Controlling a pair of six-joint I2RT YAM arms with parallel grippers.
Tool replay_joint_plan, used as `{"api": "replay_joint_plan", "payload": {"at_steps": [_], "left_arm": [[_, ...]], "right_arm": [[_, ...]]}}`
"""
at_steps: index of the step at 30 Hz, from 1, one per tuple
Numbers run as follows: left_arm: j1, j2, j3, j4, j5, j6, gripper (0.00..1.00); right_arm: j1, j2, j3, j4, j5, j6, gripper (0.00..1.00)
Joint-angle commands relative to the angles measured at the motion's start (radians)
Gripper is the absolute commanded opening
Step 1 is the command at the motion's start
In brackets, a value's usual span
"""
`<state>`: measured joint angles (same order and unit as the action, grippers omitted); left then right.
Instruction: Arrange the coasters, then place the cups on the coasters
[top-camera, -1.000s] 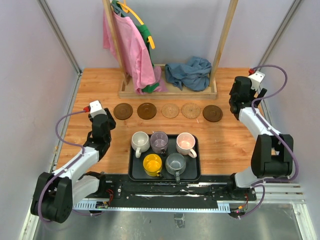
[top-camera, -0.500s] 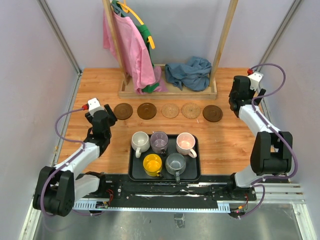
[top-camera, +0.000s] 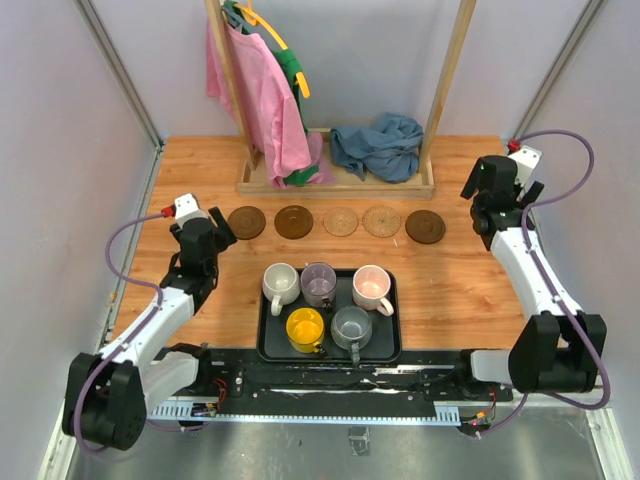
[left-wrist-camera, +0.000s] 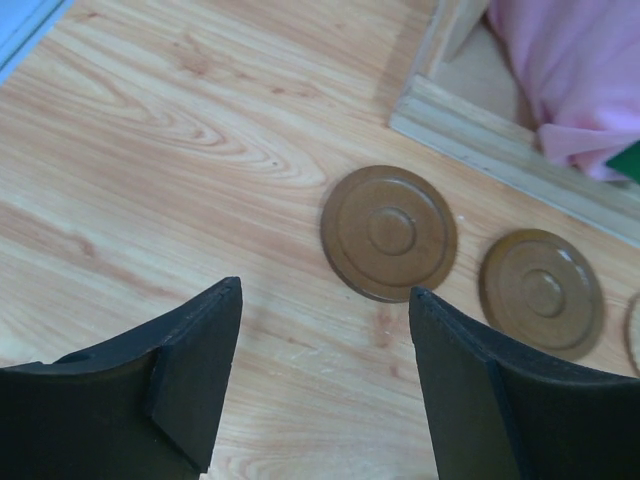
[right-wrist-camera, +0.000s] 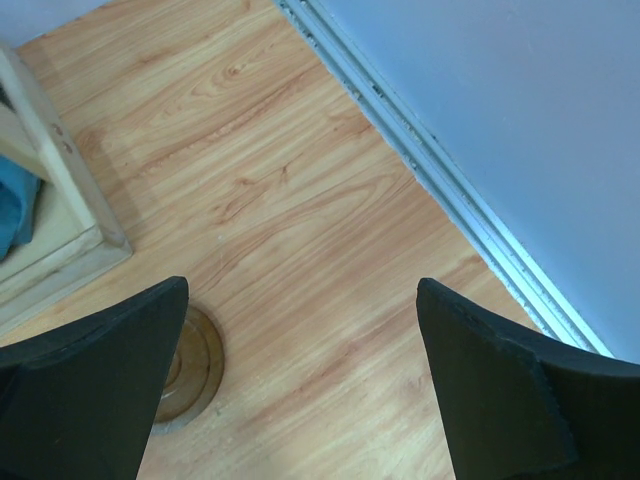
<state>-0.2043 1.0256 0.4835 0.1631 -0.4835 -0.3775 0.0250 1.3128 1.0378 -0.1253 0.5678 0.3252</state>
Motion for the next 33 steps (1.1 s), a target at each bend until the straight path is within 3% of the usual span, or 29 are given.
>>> {"api": "replay_joint_plan", "payload": {"at_steps": [1, 4, 8, 15, 22, 28, 33], "left_arm": [[0.006, -0.089, -0.025, -0.025, 0.117, -0.019, 0.72], [0.006, -0.124, -0.03, -0.028, 0.215, -0.029, 0.76], [0.006, -0.158, -0.057, -0.014, 0.332, -0.04, 0.99], [0.005, -0.196, -0.094, -0.04, 0.307, -0.096, 1.0], [0.0, -0.24, -0.102, -0.064, 0.305, -0.105, 1.0], [-0.122, -0.258, -0.095, -0.094, 0.189, -0.08, 1.0], [-0.158, -0.243, -0.095, -0.088, 0.174, -0.087, 1.0]], "right_arm": [[-0.012, -0.086, -0.044, -0.121, -0.086, 0.06, 0.98], [-0.007, -0.158, -0.099, -0.142, -0.168, 0.072, 0.98], [0.037, -0.252, -0.168, -0.19, -0.169, 0.076, 0.99], [0.172, -0.335, -0.214, -0.331, -0.053, 0.09, 0.99], [0.242, -0.302, -0.239, -0.382, -0.142, 0.106, 0.99], [0.478, -0.184, -0.189, -0.425, -0.047, 0.096, 0.99], [0.601, -0.115, -0.134, -0.419, -0.143, 0.089, 1.0]]}}
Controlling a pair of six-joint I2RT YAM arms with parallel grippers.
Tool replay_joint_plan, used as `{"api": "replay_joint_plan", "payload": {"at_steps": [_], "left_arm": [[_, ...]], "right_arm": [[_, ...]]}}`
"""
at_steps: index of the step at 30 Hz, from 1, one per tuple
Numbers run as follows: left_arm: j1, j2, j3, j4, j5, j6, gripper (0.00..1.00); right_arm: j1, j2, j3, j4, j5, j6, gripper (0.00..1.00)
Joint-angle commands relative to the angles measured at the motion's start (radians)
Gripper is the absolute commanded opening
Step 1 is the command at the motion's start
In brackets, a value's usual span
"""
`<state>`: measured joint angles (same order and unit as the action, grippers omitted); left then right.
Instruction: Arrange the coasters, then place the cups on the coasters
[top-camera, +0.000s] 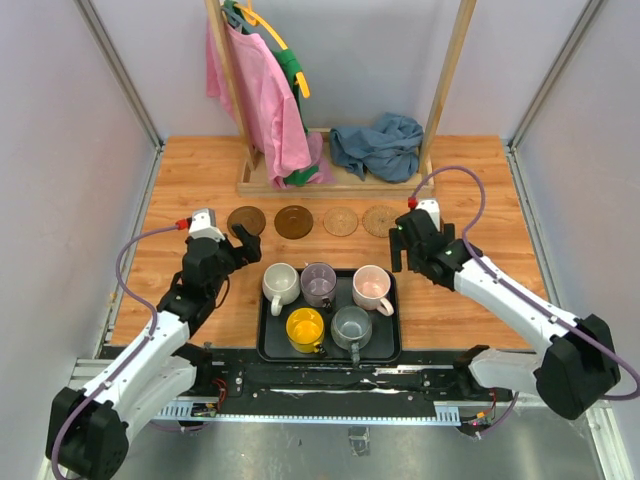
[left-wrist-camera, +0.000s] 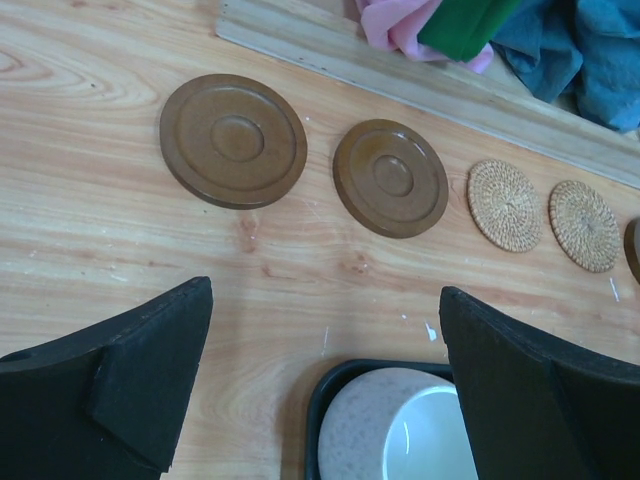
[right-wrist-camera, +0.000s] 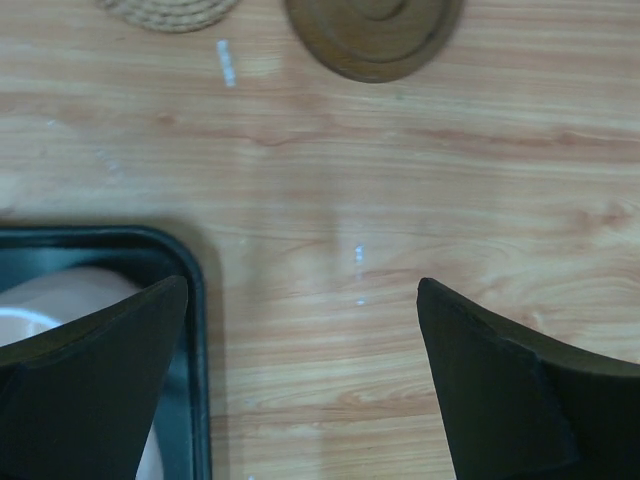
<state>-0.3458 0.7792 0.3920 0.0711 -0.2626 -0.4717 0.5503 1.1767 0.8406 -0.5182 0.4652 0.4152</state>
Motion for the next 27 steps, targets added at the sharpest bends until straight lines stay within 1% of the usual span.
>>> {"api": "replay_joint_plan", "payload": {"at_steps": [1, 5, 7, 11, 13, 19, 24, 27], "left_arm": [[-0.016, 0.0, -0.004, 0.004, -0.048, 0.009, 1.0], [-0.017, -0.021, -0.004, 0.001, -0.057, 0.024, 1.0], [-0.017, -0.028, -0.006, 0.001, -0.062, 0.032, 1.0], [-0.016, -0.026, -0.01, 0.002, -0.062, 0.045, 1.0], [-0.016, -0.022, -0.008, 0.008, -0.052, 0.049, 1.0], [-0.016, 0.031, 0.004, 0.034, -0.056, 0.036, 1.0], [-0.017, 0.078, 0.007, 0.051, -0.047, 0.01, 1.0], [-0.017, 0.098, 0.025, 0.013, -0.086, -0.035, 1.0]], "right_arm": [[0.094, 0.024, 0.07, -0.03, -0.072, -0.006, 0.99], [0.144, -0.013, 0.07, -0.057, -0.143, -0.006, 0.97], [0.165, -0.059, 0.045, -0.048, -0.203, -0.016, 0.97], [0.181, -0.17, -0.026, -0.036, -0.332, -0.026, 0.9], [0.181, -0.224, -0.058, -0.059, -0.37, -0.025, 0.89], [0.196, -0.321, -0.141, -0.141, -0.421, 0.001, 0.81], [0.208, -0.387, -0.199, -0.144, -0.456, 0.009, 0.73], [0.22, -0.399, -0.216, -0.13, -0.46, 0.026, 0.67]]}}
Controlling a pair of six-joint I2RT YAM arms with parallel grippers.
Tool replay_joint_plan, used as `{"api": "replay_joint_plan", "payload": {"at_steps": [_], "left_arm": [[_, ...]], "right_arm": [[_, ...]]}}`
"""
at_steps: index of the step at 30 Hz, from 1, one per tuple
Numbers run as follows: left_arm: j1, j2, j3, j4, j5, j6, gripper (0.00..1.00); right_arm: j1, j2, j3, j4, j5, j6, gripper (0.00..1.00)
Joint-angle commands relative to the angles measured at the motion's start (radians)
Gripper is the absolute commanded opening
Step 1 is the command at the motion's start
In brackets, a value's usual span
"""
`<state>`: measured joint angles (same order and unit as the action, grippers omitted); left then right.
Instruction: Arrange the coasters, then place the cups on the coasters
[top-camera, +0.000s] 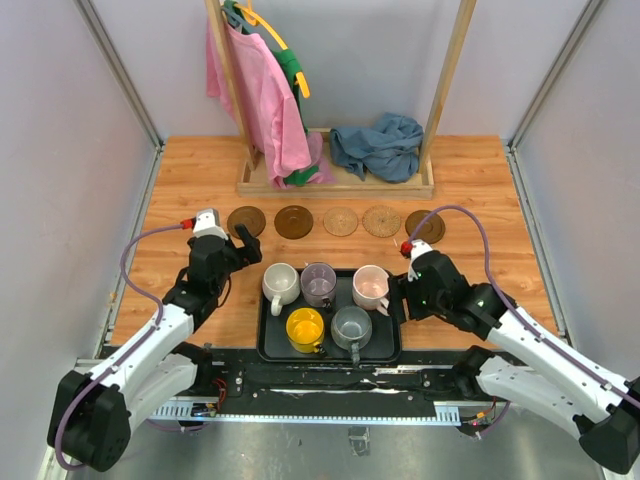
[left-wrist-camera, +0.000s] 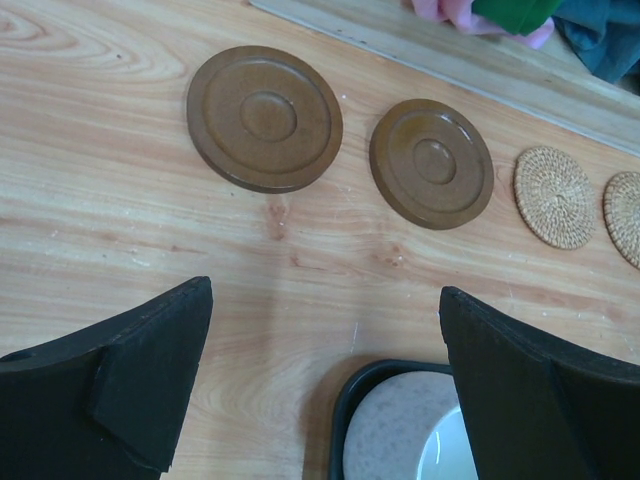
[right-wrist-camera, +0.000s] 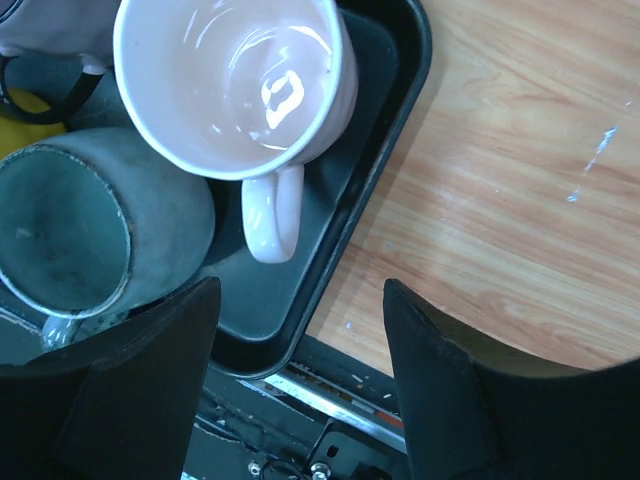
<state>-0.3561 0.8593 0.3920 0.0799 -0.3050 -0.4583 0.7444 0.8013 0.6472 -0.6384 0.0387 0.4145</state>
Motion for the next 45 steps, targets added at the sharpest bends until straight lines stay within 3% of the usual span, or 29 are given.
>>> {"api": "replay_joint_plan", "payload": {"at_steps": [1, 19, 45], "left_arm": [[-0.006, 0.024, 0.031, -0.008, -0.05, -0.049, 1.0], [-0.007, -0.051, -0.025, -0.029, -0.111, -0.114, 1.0], [-0.006, -0.03, -0.061, 0.034, -0.108, -0.117, 0.99]], "right_arm": [[0.029, -0.024, -0.025, -0.003, -0.033, 0.033, 0.66], [0.06, 0.121, -0.075, 0.212, 0.019, 0.025, 0.56], [0.059, 0.284, -0.082, 0.312, -0.004, -0.01, 0.5]]}}
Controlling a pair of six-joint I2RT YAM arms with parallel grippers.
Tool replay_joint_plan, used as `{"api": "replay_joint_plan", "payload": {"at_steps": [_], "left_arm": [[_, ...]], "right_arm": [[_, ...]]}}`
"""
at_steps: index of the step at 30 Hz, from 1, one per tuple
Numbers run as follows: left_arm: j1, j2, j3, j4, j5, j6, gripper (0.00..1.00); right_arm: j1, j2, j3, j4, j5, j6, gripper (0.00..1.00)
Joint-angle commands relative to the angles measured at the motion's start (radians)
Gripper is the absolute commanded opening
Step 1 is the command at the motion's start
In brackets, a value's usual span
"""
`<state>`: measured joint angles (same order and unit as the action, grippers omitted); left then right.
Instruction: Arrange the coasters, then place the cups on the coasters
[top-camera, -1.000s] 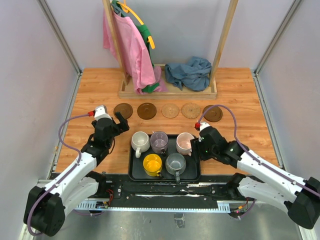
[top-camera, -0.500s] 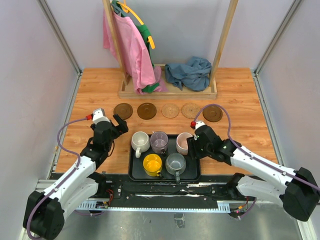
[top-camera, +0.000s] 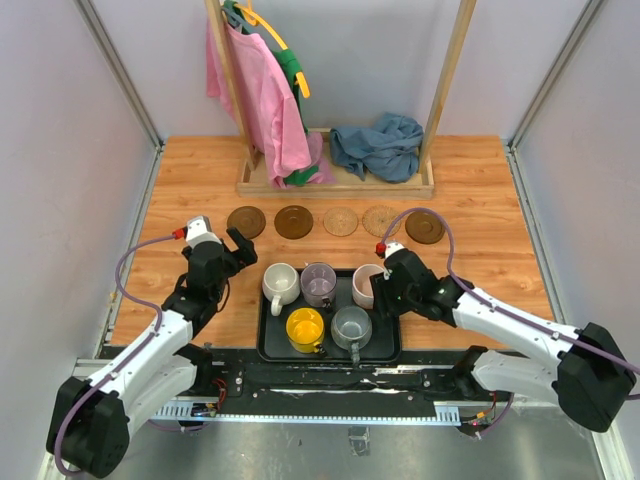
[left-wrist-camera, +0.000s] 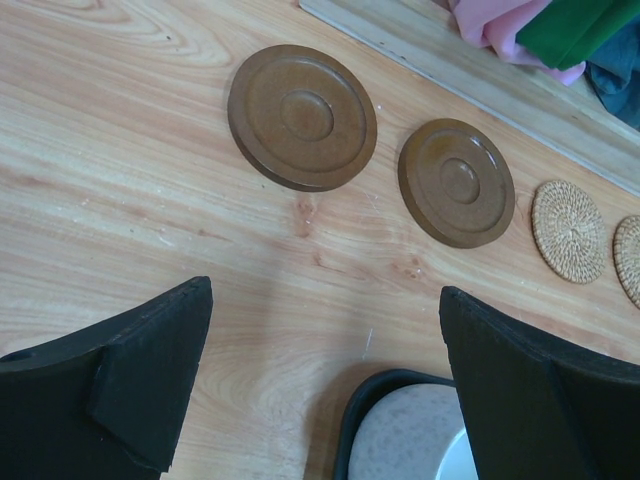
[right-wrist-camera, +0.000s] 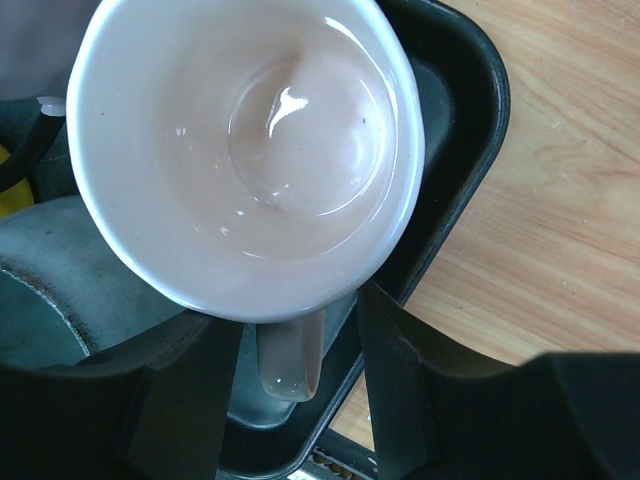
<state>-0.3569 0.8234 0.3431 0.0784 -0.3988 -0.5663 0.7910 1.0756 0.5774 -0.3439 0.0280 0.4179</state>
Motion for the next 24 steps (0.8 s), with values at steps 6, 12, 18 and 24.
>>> {"api": "replay_joint_plan", "payload": {"at_steps": [6, 12, 18, 24], "left_arm": [[-0.005, 0.019, -0.014, 0.04, -0.006, -0.012, 1.0], [-0.006, 0.026, -0.015, 0.041, -0.007, -0.015, 1.0], [-0.005, 0.031, -0.02, 0.044, -0.006, -0.018, 1.0], [-0.006, 0.034, -0.022, 0.044, -0.008, -0.015, 1.0]], "right_arm": [[0.013, 0.017, -0.011, 0.026, 0.011, -0.014, 0.45], [0.013, 0.039, -0.009, 0.023, 0.015, -0.016, 0.38], [0.013, 0.069, 0.002, 0.023, 0.025, -0.016, 0.34], [0.013, 0.082, 0.008, 0.024, 0.028, -0.016, 0.25]]}}
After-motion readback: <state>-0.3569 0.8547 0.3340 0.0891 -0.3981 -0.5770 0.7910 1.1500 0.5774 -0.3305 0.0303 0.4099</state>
